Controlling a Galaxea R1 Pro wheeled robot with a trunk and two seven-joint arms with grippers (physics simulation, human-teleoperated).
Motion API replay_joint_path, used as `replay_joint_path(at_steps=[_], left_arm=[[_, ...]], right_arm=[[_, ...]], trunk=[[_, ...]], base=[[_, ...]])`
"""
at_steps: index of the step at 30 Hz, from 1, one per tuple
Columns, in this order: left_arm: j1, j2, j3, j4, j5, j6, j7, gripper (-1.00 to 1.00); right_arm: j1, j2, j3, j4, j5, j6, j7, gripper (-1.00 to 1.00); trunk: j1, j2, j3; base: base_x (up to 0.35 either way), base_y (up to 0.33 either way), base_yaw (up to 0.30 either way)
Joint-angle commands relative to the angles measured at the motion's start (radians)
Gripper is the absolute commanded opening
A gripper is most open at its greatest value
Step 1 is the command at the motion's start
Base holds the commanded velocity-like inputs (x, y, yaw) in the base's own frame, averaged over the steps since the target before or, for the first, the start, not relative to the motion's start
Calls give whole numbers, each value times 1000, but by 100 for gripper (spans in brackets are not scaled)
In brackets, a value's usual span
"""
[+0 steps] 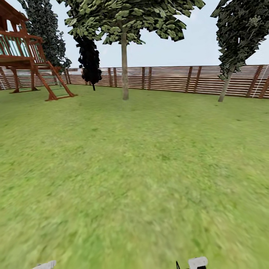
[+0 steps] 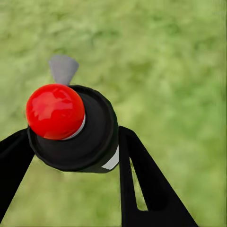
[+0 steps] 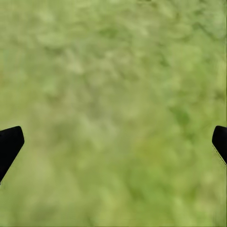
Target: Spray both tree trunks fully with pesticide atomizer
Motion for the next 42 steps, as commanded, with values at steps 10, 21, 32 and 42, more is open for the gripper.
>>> replay_joint_path(at_steps=[10, 21, 32, 42], left_arm=[[-1, 0, -5, 1, 5, -3, 0, -100], [-1, 0, -5, 1, 6, -3, 0, -100], [-1, 0, -5, 1, 6, -3, 0, -100], [-1, 0, -5, 1, 6, -3, 1, -100]], right_arm=[[-1, 0, 6, 1, 9, 0, -11, 100], [-1, 0, 6, 1, 9, 0, -11, 100], [-1, 0, 6, 1, 9, 0, -10, 100], [-1, 0, 6, 1, 9, 0, -11, 100]], trunk=[[0, 0, -1], [0, 0, -1], [0, 0, -1], [0, 0, -1]], base=[[339, 0, 0], [339, 0, 0], [339, 0, 0], [339, 0, 0]])
